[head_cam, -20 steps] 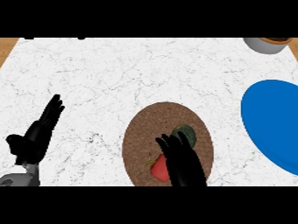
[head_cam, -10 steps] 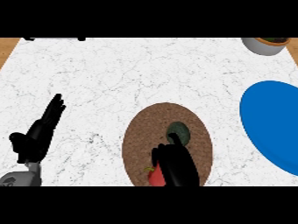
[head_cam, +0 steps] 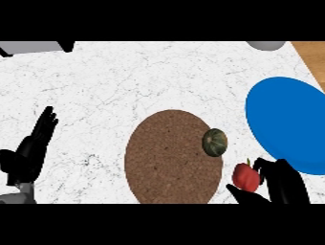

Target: Pick the bell pepper from the placemat and place it in the plate

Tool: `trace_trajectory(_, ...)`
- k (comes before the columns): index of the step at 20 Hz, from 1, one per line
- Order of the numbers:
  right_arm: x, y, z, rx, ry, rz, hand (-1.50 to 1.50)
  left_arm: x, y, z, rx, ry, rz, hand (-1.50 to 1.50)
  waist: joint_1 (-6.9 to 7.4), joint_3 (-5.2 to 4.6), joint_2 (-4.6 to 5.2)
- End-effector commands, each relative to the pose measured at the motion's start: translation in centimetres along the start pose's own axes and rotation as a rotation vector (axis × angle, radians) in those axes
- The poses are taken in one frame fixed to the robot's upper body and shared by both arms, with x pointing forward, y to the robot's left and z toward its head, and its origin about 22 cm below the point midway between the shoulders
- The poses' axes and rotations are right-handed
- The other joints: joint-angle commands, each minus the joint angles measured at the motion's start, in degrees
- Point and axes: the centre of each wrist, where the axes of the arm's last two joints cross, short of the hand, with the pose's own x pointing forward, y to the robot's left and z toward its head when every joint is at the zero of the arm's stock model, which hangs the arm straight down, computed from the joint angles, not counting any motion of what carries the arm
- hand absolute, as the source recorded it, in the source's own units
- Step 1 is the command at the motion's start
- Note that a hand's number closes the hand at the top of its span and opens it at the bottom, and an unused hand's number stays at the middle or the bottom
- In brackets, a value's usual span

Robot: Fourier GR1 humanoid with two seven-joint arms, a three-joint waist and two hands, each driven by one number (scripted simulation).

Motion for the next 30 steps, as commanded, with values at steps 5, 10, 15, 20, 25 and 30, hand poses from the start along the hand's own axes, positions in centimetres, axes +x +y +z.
trace_trajectory(5, -15.4, -8.9, 1.8, -0.168, 0.232, -0.022, 1.50, -0.6, 0.7, 0.8, 0.016, 0.033, 0.007, 0.00, -1.94, 0.12, -0.27)
trace_trajectory(10, -21.6, -16.0, 4.1, -0.285, 0.203, -0.069, 1.50, -0.6, 0.7, 1.8, 0.001, 0.022, 0.008, 0.00, 0.54, -0.03, -0.42)
trace_trajectory(15, -25.2, -21.2, 7.8, -0.476, 0.144, -0.127, 1.50, -0.2, 0.0, 0.6, -0.019, 0.007, 0.014, 0.00, 1.92, -0.19, 0.09)
trace_trajectory(20, -27.3, -21.9, 11.2, -0.497, 0.128, -0.173, 1.50, 2.0, -1.6, -0.9, -0.075, -0.025, 0.008, 0.00, 4.81, -0.19, 0.65)
trace_trajectory(25, -25.4, -25.2, 7.7, -0.484, 0.102, -0.205, 1.50, 1.3, -0.1, -1.7, -0.077, -0.020, -0.016, 0.00, 5.80, -0.22, 0.85)
trace_trajectory(30, -23.2, -26.3, 3.8, -0.432, 0.090, -0.223, 1.50, 2.8, -2.1, -2.0, -0.099, -0.020, 0.017, 0.00, 6.29, -0.20, 0.89)
